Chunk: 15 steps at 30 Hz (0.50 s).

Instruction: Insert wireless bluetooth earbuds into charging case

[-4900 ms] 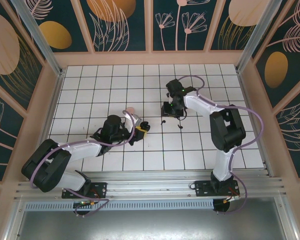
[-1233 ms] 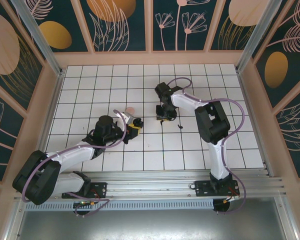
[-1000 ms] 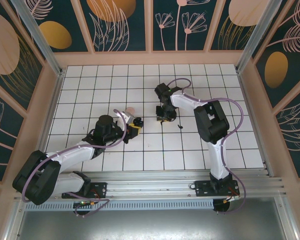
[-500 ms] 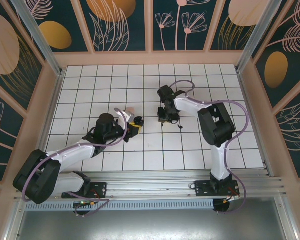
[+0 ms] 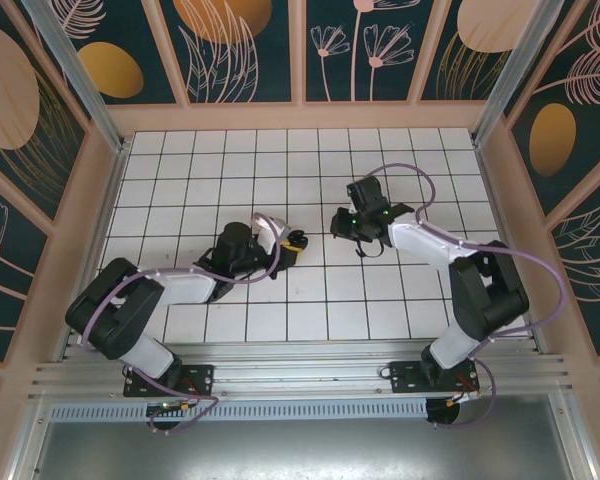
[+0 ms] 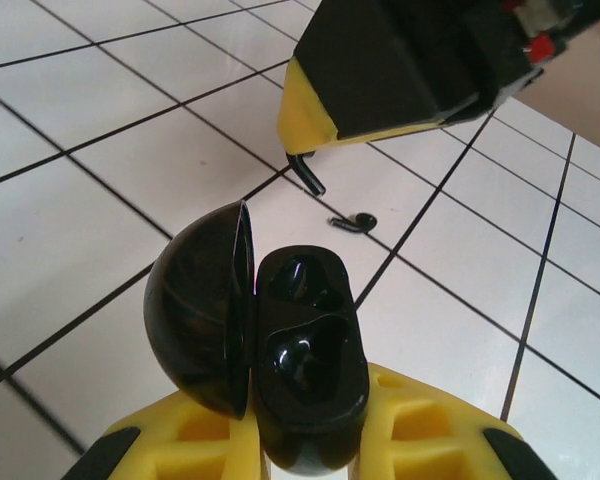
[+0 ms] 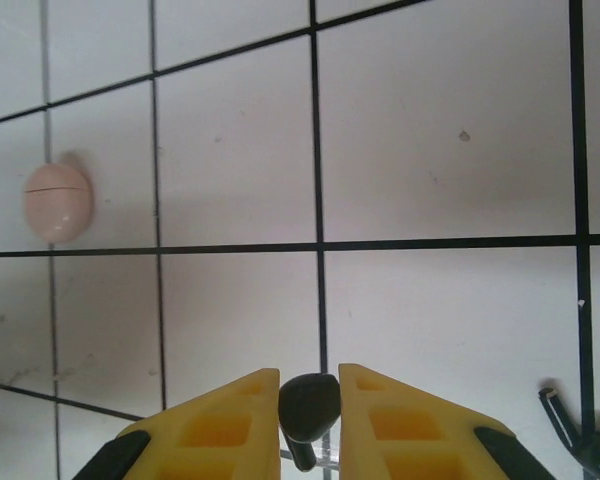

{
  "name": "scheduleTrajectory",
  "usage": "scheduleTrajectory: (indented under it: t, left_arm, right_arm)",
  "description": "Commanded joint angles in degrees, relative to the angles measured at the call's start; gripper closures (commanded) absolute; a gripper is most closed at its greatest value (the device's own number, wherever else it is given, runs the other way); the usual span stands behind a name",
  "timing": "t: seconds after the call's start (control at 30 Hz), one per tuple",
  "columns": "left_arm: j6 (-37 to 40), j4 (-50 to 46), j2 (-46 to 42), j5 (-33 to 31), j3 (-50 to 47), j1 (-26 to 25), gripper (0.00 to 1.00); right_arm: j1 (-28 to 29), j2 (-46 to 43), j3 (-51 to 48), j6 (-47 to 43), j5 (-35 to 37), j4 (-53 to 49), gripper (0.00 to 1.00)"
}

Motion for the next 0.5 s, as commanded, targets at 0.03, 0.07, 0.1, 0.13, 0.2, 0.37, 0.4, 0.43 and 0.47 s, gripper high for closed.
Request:
scheduleTrajectory:
  t: [0.03, 0.07, 0.1, 0.13, 0.2, 0.37, 0.4, 0.43, 0.47]
  left_arm:
    - [-1.89, 8.89, 3.97, 0.17, 2.70, -1.27, 0.93]
    - [-2.07, 9.83, 4.64, 0.30, 2.82, -1.42, 0.93]
    - [-2.16, 10.47, 5.17, 0.53, 3.00, -1.50, 0.93]
    - [-2.08, 11.02, 5.45, 0.78, 3.15, -1.62, 0.93]
    - [-1.88, 11.96, 6.03, 1.15, 3.19, -1.74, 0.93]
    - [0.44, 15.05, 6.62, 2.47, 2.75, -2.16, 0.93]
    - [1.12, 15.54, 6.72, 2.68, 2.72, -2.24, 0.93]
    - [1.84, 15.96, 6.74, 2.94, 2.69, -2.28, 0.93]
    - [2.57, 16.26, 6.76, 3.22, 2.75, -2.32, 0.93]
  right_arm:
    - [-0.06, -6.19, -4.07, 0.26, -0.27, 9.36, 0.82]
    - [-0.06, -7.70, -5.26, 0.27, -0.25, 10.68, 0.82]
    - [-0.06, -9.16, -6.53, 0.27, -0.41, 12.19, 0.82]
    - [-0.08, -10.37, -7.48, 0.39, -0.50, 13.51, 0.82]
    - [-0.08, -12.86, -9.93, 1.21, -1.76, 17.14, 0.82]
    - [0.77, -15.52, -12.52, 1.87, -5.87, 23.25, 0.82]
    - [1.28, -16.12, -12.94, 1.40, -5.80, 24.06, 0.82]
    - [1.56, -16.71, -13.34, 1.00, -5.64, 24.55, 0.82]
    - [1.68, -17.46, -13.87, 0.48, -5.48, 25.06, 0.82]
